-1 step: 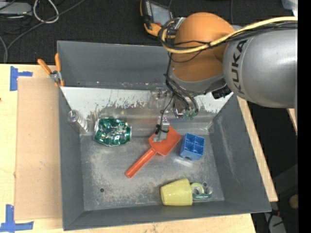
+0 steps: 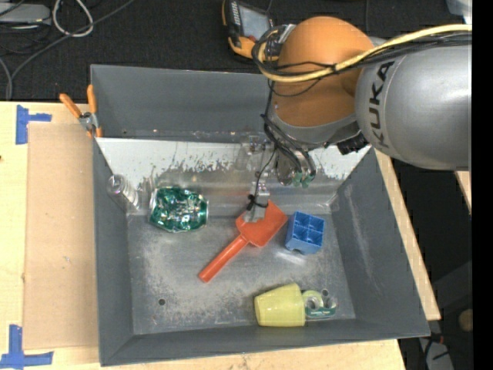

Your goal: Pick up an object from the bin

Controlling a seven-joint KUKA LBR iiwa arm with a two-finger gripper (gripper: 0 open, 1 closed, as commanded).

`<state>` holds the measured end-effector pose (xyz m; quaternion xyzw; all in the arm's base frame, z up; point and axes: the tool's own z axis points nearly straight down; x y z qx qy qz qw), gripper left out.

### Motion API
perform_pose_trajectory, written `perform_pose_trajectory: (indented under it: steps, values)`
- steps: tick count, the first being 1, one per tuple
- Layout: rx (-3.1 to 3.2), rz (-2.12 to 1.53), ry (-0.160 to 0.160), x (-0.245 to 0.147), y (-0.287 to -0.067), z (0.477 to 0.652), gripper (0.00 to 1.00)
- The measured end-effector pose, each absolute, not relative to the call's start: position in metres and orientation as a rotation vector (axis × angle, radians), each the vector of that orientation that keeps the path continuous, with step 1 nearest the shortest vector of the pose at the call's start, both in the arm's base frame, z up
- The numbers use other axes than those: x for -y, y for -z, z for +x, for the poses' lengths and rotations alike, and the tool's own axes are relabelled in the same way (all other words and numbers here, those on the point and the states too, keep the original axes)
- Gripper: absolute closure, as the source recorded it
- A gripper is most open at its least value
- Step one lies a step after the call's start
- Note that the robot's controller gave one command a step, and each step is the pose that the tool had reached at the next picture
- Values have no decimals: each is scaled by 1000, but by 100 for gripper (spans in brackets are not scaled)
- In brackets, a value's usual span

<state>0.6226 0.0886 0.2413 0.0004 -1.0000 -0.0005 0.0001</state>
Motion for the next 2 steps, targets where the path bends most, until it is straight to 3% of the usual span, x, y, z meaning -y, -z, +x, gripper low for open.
perform_pose_trajectory:
  steps: [1, 2]
  values:
    - [3119, 369, 2, -63, -140, 613, 0]
    - [3063, 732, 1, -38, -159, 614, 0]
